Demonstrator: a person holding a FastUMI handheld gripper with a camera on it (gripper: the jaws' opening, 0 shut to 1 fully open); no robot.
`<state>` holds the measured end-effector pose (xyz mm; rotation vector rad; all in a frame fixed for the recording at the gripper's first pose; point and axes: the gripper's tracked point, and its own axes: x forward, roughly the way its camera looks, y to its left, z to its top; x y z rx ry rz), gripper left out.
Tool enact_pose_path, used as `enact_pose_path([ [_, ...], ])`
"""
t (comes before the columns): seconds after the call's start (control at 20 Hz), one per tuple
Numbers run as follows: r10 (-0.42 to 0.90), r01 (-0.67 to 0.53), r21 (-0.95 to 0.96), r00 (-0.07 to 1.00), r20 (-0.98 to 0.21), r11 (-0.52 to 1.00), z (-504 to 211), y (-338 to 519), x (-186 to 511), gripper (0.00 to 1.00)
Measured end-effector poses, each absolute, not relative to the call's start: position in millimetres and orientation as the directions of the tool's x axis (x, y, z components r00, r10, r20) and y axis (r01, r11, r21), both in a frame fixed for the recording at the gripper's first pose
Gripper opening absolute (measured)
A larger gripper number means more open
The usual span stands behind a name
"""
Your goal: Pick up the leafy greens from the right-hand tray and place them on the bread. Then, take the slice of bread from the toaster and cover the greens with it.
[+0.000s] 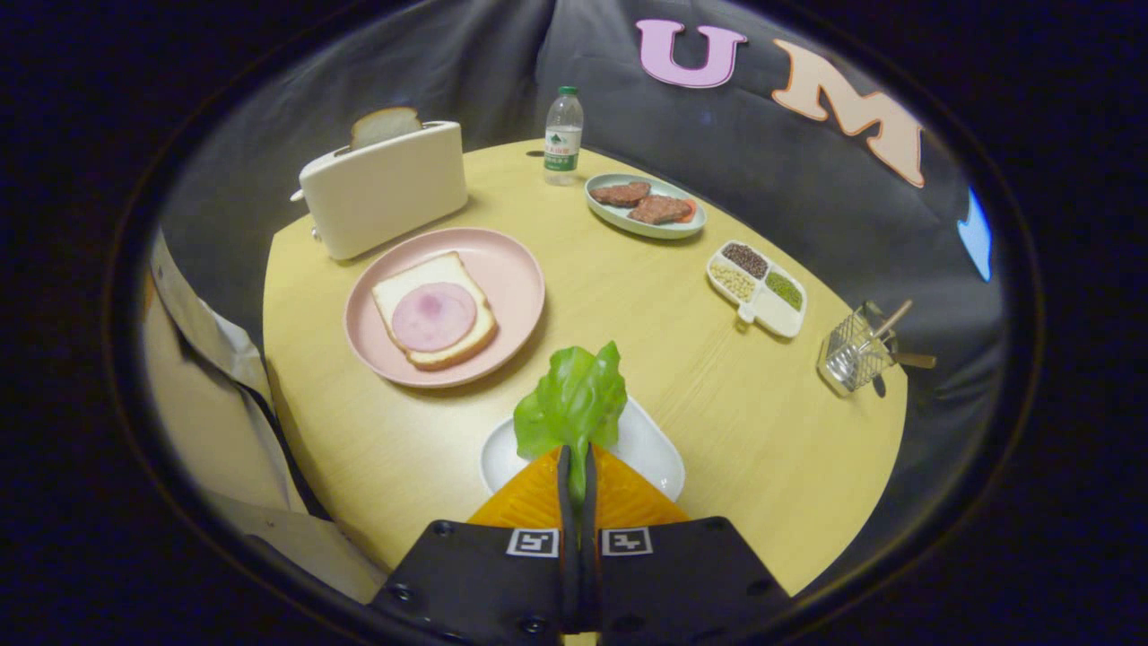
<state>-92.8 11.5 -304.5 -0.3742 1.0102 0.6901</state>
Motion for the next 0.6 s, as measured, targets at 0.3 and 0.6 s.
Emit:
enact_pose_path([
  [0.3,0.376,-0.695,0.011,0.376,-0.847,0.719,-283,50,-86,0.04],
  [0.6,0.427,-0.712,0.041,0.373,-0.824,0.701,-274,102,-80,0.04],
])
